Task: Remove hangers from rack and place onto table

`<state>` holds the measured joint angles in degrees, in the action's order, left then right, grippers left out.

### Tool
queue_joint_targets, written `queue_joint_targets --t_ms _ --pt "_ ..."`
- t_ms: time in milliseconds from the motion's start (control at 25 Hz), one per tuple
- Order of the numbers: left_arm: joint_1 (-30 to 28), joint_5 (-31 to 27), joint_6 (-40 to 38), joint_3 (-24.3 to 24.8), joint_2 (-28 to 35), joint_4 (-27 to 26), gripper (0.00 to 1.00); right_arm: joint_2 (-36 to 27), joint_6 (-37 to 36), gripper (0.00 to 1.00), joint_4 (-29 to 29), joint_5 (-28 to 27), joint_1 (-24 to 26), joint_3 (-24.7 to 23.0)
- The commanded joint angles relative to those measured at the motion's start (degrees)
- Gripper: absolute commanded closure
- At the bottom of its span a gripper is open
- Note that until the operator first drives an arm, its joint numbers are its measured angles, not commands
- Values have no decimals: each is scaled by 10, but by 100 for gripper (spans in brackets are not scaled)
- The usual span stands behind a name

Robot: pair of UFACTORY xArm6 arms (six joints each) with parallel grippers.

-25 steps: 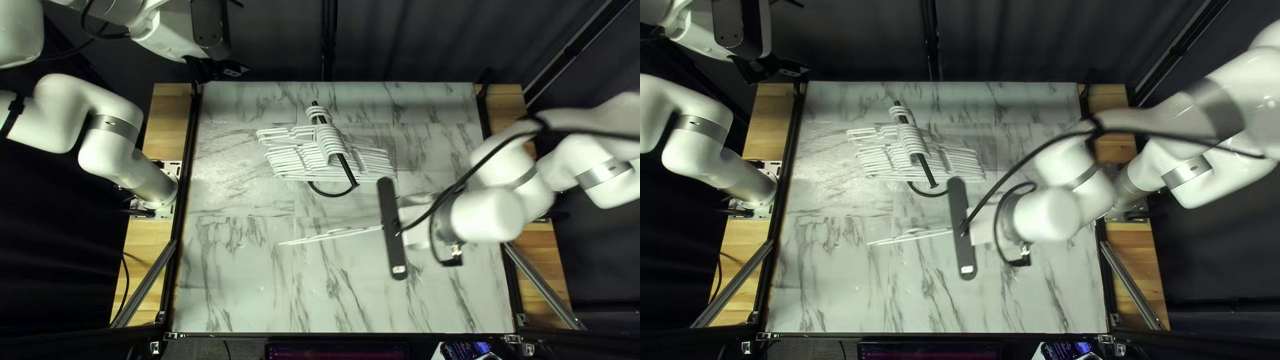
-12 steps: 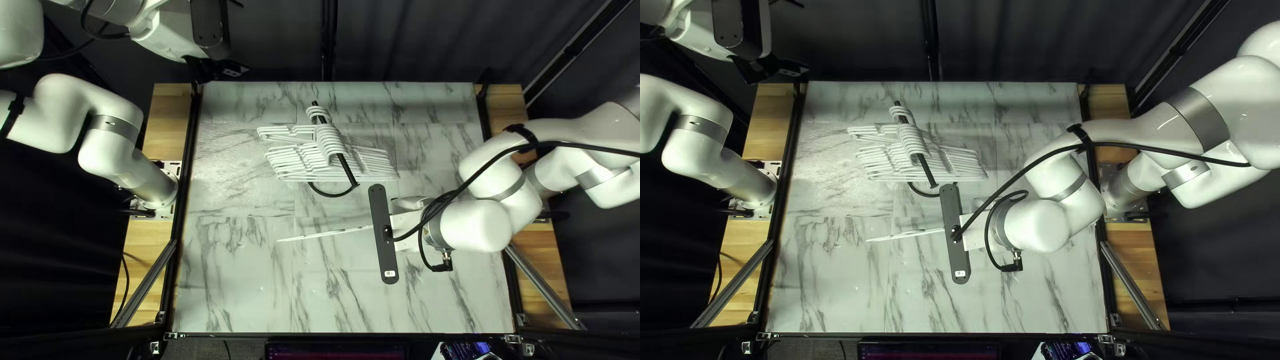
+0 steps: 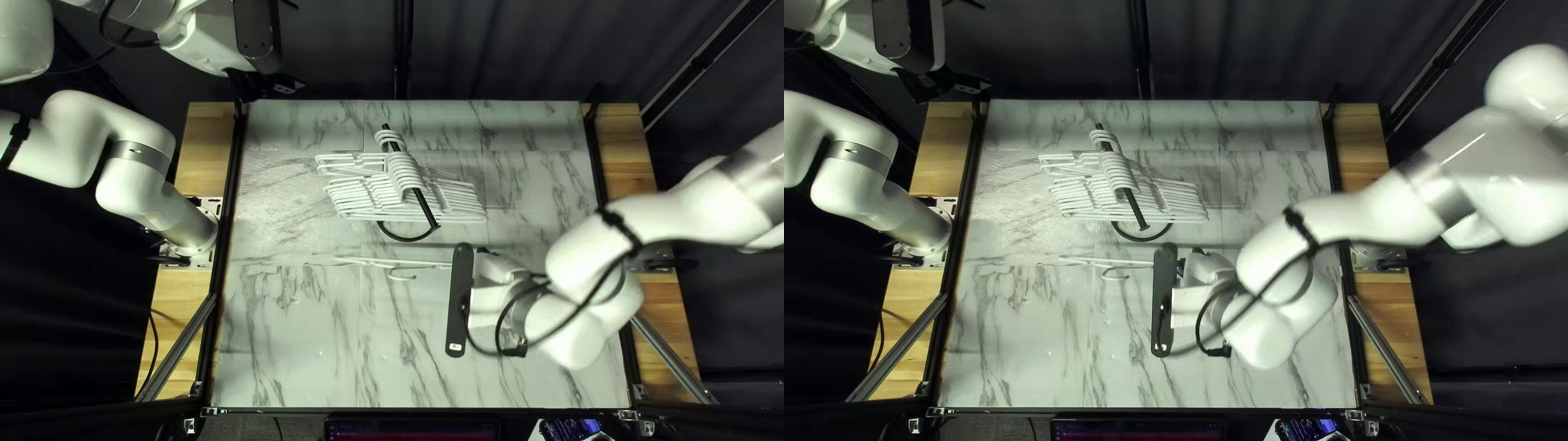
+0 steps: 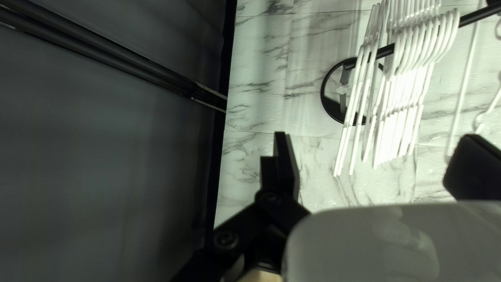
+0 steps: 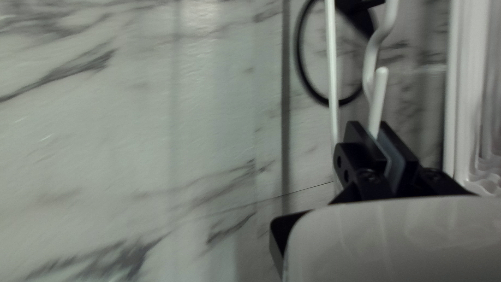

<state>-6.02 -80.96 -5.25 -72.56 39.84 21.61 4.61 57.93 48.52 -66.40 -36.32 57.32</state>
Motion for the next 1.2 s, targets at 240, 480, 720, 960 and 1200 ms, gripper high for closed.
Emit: queue_joint_targets --t_ms 240,480,720,960,1200 --pt "0 0 0 0 0 0 0 64 66 100 41 -46 -65 38" --pt "0 0 0 0 0 0 0 64 66 100 41 -46 -65 38" --pt "0 0 0 0 0 0 0 73 65 100 56 -22 -68 26" --pt "0 0 0 0 0 0 0 209 66 100 68 -164 -111 132" --pt "0 0 0 0 0 0 0 277 51 100 73 -197 -113 179"
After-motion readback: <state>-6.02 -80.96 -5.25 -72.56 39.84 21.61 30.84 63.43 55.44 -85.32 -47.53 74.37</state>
